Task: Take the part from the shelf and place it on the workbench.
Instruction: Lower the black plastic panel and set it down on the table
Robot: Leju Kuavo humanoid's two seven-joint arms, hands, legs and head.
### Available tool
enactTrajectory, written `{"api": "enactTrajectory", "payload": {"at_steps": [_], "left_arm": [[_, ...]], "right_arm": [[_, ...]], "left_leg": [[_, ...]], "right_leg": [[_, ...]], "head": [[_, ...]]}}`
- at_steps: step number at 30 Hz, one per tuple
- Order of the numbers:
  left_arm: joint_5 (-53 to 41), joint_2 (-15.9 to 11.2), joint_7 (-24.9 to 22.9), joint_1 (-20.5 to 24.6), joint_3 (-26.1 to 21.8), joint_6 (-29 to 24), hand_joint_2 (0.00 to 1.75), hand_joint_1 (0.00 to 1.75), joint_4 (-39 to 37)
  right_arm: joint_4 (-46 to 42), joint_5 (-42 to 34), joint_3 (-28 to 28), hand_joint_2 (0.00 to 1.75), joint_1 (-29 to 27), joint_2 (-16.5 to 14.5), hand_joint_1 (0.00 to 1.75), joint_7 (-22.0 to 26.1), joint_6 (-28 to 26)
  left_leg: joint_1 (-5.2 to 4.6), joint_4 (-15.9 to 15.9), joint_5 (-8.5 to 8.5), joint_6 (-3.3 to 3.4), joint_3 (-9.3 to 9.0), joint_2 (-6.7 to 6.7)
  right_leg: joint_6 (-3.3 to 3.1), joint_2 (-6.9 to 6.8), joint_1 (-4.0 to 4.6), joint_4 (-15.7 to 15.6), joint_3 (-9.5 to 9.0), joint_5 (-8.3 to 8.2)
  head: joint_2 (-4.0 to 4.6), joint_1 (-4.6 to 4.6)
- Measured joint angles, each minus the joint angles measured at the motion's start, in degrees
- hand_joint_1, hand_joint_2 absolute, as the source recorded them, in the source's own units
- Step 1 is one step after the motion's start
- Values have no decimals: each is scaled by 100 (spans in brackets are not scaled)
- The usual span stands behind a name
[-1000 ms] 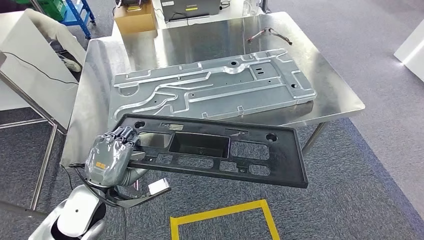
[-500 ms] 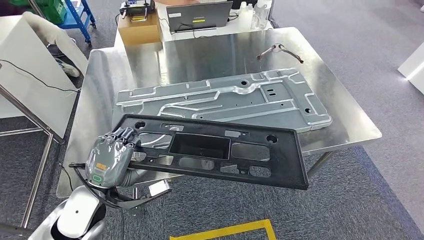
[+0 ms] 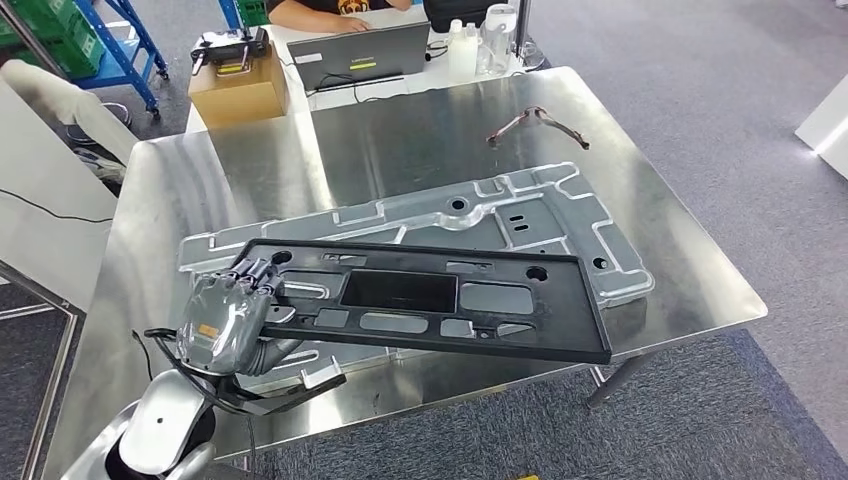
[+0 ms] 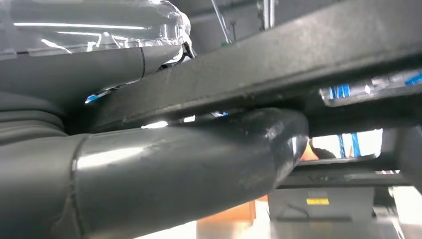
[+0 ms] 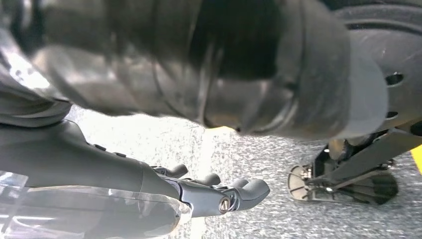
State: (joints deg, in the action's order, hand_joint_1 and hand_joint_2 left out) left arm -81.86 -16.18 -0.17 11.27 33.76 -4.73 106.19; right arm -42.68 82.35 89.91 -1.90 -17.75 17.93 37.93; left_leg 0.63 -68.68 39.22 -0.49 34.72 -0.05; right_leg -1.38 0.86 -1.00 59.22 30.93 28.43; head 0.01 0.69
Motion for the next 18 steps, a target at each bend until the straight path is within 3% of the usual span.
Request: {"api": "enactTrajectory", "payload": {"at_steps": [2,3,4,5,6,9,18], "left_arm": [[95,2,2,-5,1,143,0,175,-33],[121,5,3,-9,3,183,0,175,-47],[134,8,2,-10,4,203,0,175,-55],[142,11,3,-7,6,213,0,175,-60],[145,15,4,-6,7,218,0,175,-61],[147,22,7,11,6,224,0,175,-74],[245,23,44,-20,7,221,0,175,-155]], "right_arm": [[-2,-9,0,0,3,-24,0,-12,0],[-4,-14,0,0,6,-38,0,-16,-1],[-5,-17,0,0,9,-52,0,-21,0],[-8,-19,-1,0,14,-58,0,-25,2],[-13,-21,-2,0,15,-56,0,-25,3],[-35,-19,-4,0,16,-48,0,-25,3],[-89,-12,-6,0,16,-37,0,-51,12]], "left_leg": [[-72,574,-798,154,32,-14],[-111,770,-1131,218,32,-32],[-147,871,-1341,262,29,-50],[-168,900,-1389,271,14,-69],[-164,953,-1425,240,-26,-75],[-141,1111,-1504,118,-121,-87],[-153,1111,-1433,190,-127,-95]], "right_leg": [[9,18,21,-6,-108,105],[30,30,24,-5,-133,148],[56,41,20,-9,-142,180],[89,53,21,-27,-160,200],[100,55,22,-58,-184,212],[53,44,34,-193,-288,183],[89,35,26,-318,-354,202]], "head": [[1,0],[1,-3],[1,-7],[1,-10],[1,-12],[1,-11],[0,-10]]}}
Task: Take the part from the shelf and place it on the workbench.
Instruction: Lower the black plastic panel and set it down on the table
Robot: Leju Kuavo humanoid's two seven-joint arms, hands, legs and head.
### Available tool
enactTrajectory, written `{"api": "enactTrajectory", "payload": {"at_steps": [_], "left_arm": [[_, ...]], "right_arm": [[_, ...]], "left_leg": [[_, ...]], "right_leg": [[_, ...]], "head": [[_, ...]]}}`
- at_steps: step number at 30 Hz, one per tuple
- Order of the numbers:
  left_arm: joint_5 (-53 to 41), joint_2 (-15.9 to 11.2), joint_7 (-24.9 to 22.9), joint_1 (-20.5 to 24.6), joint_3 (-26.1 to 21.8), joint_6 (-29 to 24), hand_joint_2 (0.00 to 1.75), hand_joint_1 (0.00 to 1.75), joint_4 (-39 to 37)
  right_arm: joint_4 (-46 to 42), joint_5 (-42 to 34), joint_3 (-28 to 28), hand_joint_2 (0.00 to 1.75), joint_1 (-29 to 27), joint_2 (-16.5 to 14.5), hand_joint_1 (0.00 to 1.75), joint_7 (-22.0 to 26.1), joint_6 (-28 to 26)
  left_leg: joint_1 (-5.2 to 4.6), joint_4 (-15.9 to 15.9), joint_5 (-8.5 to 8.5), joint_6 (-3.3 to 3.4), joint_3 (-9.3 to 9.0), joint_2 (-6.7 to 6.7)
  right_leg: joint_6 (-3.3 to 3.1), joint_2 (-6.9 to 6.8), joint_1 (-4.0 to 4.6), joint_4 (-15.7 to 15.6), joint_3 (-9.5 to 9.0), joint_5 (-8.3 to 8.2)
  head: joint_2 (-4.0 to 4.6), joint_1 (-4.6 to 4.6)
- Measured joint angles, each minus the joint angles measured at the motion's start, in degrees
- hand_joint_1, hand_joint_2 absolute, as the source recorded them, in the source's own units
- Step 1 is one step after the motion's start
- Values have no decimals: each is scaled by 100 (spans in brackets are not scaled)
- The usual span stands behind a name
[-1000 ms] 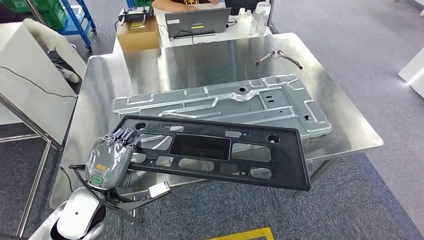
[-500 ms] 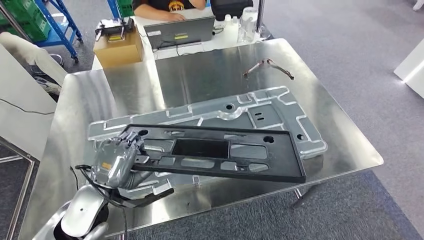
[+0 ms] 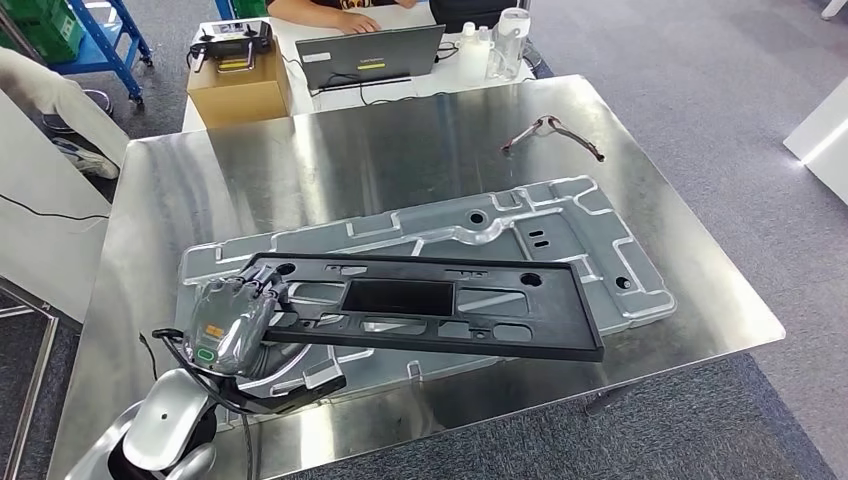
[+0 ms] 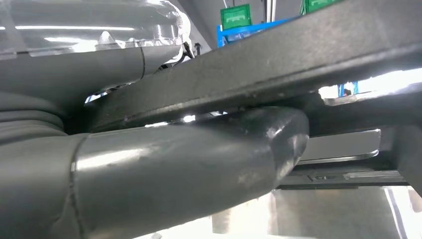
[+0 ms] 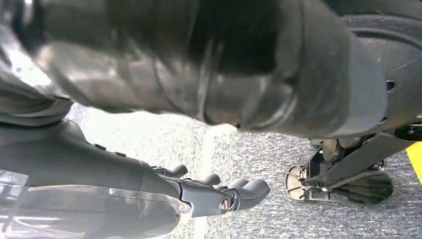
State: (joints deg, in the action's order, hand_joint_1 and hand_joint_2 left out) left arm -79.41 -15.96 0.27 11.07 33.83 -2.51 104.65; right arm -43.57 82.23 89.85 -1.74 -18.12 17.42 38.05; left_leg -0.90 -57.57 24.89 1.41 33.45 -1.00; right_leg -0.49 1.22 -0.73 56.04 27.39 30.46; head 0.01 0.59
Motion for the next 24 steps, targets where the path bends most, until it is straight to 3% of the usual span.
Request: {"api": "enactTrajectory", "payload": {"at_steps": [7,12,19,23,24], "left_arm": [[135,2,-70,5,0,353,0,175,-116],[239,5,-346,89,4,1047,0,175,-394],[266,116,-687,393,57,1452,0,175,-986],[354,172,-804,508,60,1593,175,0,-1194],[390,175,-833,516,60,1640,175,0,-1238]], "right_arm": [[-3,33,0,0,1,2,0,-2,-28],[23,61,0,0,15,29,0,-65,-116],[140,135,-2,0,69,118,0,-75,-163],[187,117,-2,0,77,142,0,-98,-188],[191,102,-1,0,76,144,0,-116,-187]], "left_leg": [[-2,-4,9,15,-5,0],[-2,-6,9,15,-6,1],[-1,-6,10,16,-10,-2],[-1,-6,13,16,-19,-2],[-1,-6,14,16,-20,-2]], "right_leg": [[20,-2,0,-19,-14,-2],[30,-3,0,-20,-13,-4],[42,-6,2,-19,-20,2],[47,-5,2,-19,-28,5],[48,-5,2,-19,-28,5]], "head": [[1,0],[0,0],[0,0],[1,0],[1,0]]}}
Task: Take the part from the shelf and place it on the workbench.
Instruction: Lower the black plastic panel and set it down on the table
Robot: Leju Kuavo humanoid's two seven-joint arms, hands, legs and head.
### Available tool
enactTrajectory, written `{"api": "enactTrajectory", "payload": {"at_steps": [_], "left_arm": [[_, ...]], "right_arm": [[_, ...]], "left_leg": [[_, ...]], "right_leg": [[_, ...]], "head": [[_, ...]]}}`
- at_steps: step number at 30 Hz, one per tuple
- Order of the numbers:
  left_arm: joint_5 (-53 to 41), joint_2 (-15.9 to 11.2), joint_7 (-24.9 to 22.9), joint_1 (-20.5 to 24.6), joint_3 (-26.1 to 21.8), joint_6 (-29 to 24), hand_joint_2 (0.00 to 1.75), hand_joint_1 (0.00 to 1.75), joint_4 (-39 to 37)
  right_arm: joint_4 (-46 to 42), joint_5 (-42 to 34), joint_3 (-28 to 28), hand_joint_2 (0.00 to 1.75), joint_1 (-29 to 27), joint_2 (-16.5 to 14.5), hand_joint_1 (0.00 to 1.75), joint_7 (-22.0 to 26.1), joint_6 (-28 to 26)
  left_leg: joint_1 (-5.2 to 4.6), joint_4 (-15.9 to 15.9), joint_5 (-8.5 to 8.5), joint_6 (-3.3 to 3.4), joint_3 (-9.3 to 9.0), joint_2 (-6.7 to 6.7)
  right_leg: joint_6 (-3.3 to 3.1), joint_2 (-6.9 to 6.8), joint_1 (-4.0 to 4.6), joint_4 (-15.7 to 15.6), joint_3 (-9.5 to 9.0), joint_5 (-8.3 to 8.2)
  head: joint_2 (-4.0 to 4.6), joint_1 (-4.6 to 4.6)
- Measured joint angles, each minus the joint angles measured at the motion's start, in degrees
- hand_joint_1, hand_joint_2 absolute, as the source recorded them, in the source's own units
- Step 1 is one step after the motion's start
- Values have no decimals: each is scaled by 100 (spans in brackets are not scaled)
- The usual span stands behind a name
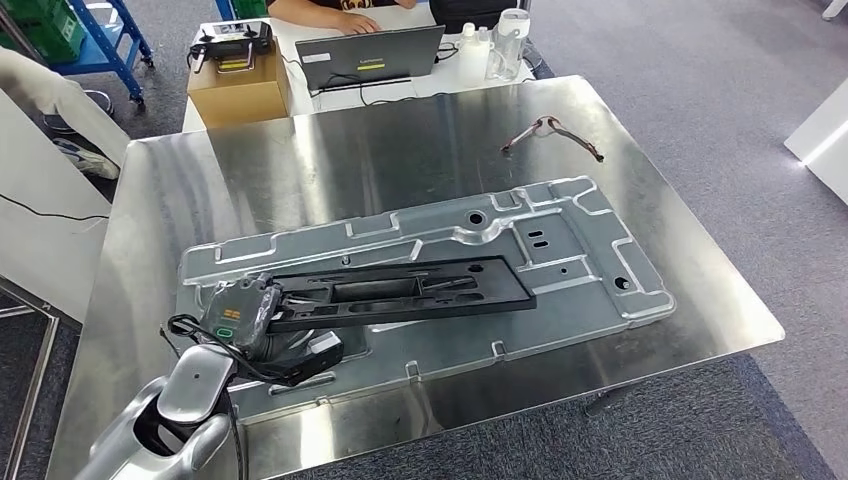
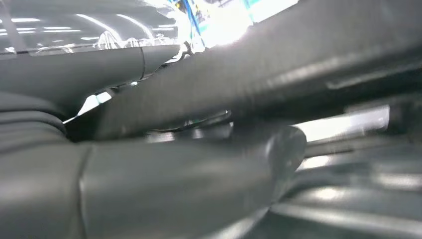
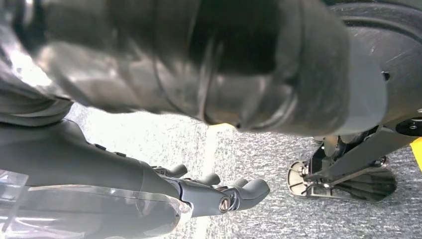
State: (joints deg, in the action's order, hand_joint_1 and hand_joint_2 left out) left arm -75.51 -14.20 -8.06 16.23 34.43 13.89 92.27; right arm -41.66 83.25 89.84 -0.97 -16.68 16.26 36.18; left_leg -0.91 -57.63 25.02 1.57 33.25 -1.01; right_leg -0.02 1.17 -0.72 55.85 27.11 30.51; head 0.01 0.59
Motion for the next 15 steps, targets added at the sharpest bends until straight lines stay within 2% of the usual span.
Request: {"api": "enactTrajectory", "payload": {"at_steps": [3,7,15], "left_arm": [[120,5,-72,-16,-6,115,175,0,-109],[344,11,-155,-50,-35,308,0,0,-200],[658,15,-10,-48,-89,360,0,0,-249]], "right_arm": [[2,-59,1,0,0,2,0,-67,9],[2,-108,1,0,0,3,0,-136,55],[2,-169,1,0,0,3,0,-146,81]], "left_leg": [[0,0,0,0,0,-1],[0,0,0,0,-1,-1],[0,1,1,0,-11,-3]], "right_leg": [[1,-2,0,0,-1,1],[1,-3,0,0,-3,1],[2,-4,-1,0,-13,2]], "head": [[1,0],[1,0],[0,0]]}}
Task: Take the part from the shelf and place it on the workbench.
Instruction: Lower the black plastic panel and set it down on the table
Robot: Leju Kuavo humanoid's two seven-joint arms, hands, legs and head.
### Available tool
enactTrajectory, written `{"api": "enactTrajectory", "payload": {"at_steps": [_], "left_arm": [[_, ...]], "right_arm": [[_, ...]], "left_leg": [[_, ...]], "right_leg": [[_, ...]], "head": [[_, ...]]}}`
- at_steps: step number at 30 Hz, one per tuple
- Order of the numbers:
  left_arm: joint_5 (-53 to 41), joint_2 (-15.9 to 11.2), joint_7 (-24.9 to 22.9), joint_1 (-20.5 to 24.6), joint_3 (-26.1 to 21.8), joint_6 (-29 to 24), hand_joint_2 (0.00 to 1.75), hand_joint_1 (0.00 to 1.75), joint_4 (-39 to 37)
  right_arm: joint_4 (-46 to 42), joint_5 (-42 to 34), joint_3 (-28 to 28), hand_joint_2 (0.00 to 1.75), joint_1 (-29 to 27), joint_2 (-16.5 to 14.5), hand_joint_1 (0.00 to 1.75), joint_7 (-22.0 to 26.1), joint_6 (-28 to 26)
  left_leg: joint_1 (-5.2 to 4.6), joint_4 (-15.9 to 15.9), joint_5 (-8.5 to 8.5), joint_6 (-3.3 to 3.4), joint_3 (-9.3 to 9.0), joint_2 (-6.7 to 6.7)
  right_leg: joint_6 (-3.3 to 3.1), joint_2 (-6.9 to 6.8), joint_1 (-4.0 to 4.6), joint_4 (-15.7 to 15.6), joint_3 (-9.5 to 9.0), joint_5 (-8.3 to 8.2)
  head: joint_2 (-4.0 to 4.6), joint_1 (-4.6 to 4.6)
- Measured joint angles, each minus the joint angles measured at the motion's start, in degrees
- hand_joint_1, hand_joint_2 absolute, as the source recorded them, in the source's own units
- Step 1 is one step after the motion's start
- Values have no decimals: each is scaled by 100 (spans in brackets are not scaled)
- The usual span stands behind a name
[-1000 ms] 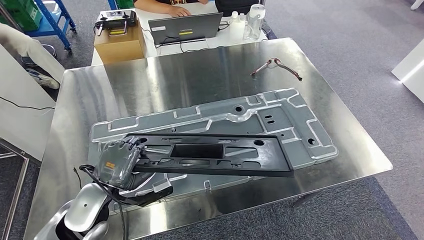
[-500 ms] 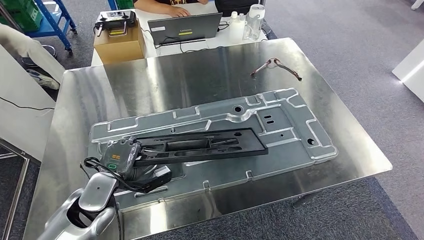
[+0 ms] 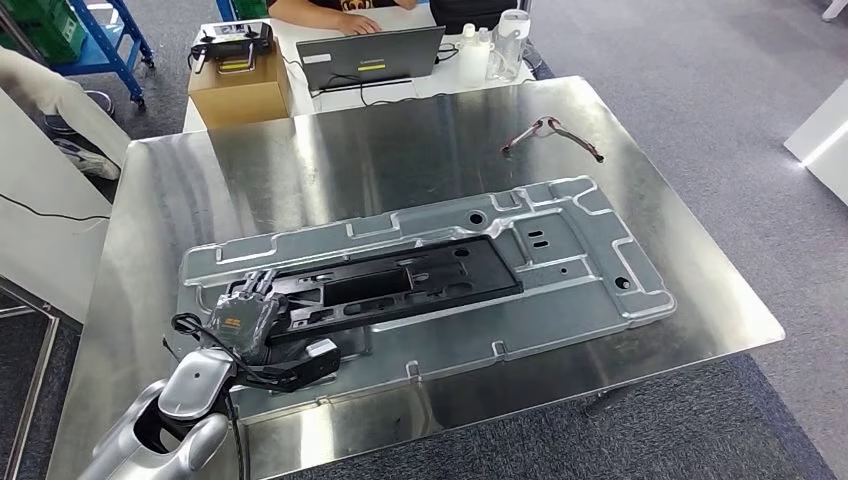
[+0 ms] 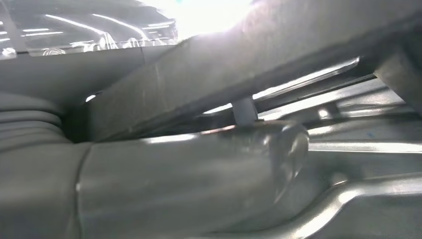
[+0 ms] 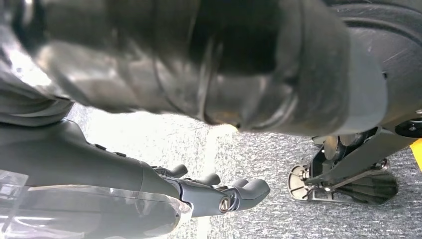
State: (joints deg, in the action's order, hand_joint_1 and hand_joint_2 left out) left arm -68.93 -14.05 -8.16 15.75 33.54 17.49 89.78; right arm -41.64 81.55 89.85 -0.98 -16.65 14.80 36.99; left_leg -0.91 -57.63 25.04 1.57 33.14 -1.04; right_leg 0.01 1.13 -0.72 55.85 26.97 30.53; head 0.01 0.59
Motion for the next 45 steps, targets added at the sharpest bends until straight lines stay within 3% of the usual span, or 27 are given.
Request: {"api": "enactTrajectory", "payload": {"at_steps": [11,15,17,19,20,21,22,23,24,26,27,30,31,33,35,36,37,38,41,42,45], "left_arm": [[342,-5,170,-135,-9,-115,0,0,214],[64,57,61,-484,75,-292,0,0,572],[5,110,13,-613,133,-334,0,0,739],[-12,134,-9,-684,182,-342,0,0,836],[-20,140,-13,-712,201,-342,0,0,860],[-32,145,-14,-735,214,-343,0,0,877],[-48,149,-14,-751,220,-343,0,0,889],[-64,152,-14,-759,223,-343,0,0,901],[-76,155,-14,-763,224,-343,0,0,914],[-96,160,-15,-767,224,-342,0,0,941],[-101,162,-17,-770,224,-341,0,0,951],[-106,162,-20,-790,224,-342,0,0,971],[-107,163,-18,-799,225,-350,0,0,976],[-126,163,-9,-817,225,-396,0,0,990],[-195,166,-1,-842,226,-466,0,0,1001],[-240,168,2,-856,226,-497,0,0,1005],[-285,170,8,-868,226,-526,0,0,1009],[-336,173,16,-873,226,-564,0,0,1016],[-536,189,62,-877,225,-763,0,0,1052],[-597,202,83,-884,224,-849,0,0,1065],[-698,254,132,-923,222,-1023,0,0,1096]], "right_arm": [[-43,-132,0,0,-5,-2,0,-22,35],[-50,-136,2,0,-13,-10,0,-3,63],[-53,-136,2,0,-12,-9,0,12,74],[-53,-136,2,0,-5,-9,0,16,79],[-52,-136,2,0,-4,-9,0,16,78],[-51,-135,2,0,-5,-9,0,16,74],[-51,-135,2,0,-7,-9,0,16,66],[-50,-135,2,0,-8,-9,0,16,56],[-51,-136,2,0,-7,-9,0,16,44],[-51,-136,1,0,1,-9,0,16,30],[-51,-136,1,0,3,-10,0,16,29],[-51,-136,2,0,0,-14,0,13,38],[-53,-136,2,0,0,-17,0,11,42],[-57,-136,2,0,2,-25,0,11,59],[-63,-135,3,0,-1,-28,0,11,80],[-65,-135,3,0,-2,-31,0,11,86],[-67,-135,3,0,-2,-35,0,11,90],[-68,-134,3,0,-2,-39,0,14,91],[-71,-122,2,0,0,-52,0,52,88],[-73,-116,2,0,0,-56,0,72,87],[-75,-104,3,0,-3,-63,0,111,83]], "left_leg": [[-8,-10,7,6,-17,-3],[-4,50,-34,111,-42,12],[38,151,-88,150,-75,36],[42,170,-103,165,-76,50],[40,162,-102,165,-67,53],[38,150,-101,163,-59,57],[38,132,-98,158,-49,57],[40,108,-92,149,-39,54],[41,77,-83,134,-26,50],[25,0,-64,78,17,40],[20,-27,-66,44,40,35],[35,-61,-90,-65,89,24],[41,-122,-21,-104,123,27],[73,-548,354,-176,284,42],[117,-1278,820,-240,511,57],[138,-1526,940,-263,553,61],[157,-1591,957,-282,504,65],[173,-1400,860,-296,329,68],[187,-274,502,-294,-384,65],[177,-82,466,-271,-474,60],[150,-39,398,-146,-421,59]], "right_leg": [[7,-5,-4,-11,-20,-3],[118,5,-22,-48,-44,-13],[129,-21,-5,246,83,203],[132,-44,-7,1006,463,592],[136,-45,-10,1386,665,724],[141,-46,-13,1621,804,754],[142,-48,-17,1626,834,658],[138,-50,-24,1395,749,458],[130,-52,-33,1005,580,219],[94,-48,-26,349,306,-81],[71,-44,-14,208,260,-131],[-28,-50,1,174,308,-201],[-70,-61,-9,159,328,-240],[-138,-93,-30,137,394,-314],[-153,-114,-29,150,488,-369],[-145,-124,-31,163,536,-393],[-133,-130,-36,182,583,-415],[-118,-132,-45,209,626,-431],[-51,-128,-59,297,729,-472],[-13,-126,-54,314,757,-495],[127,-120,-53,320,811,-570]], "head": [[1,0],[1,-1],[1,1],[1,2],[0,1],[1,1],[1,2],[0,1],[0,2],[0,1],[0,1],[0,0],[0,-1],[0,-1],[0,-1],[1,-1],[0,-1],[0,-1],[1,-1],[1,-1],[0,0]]}}
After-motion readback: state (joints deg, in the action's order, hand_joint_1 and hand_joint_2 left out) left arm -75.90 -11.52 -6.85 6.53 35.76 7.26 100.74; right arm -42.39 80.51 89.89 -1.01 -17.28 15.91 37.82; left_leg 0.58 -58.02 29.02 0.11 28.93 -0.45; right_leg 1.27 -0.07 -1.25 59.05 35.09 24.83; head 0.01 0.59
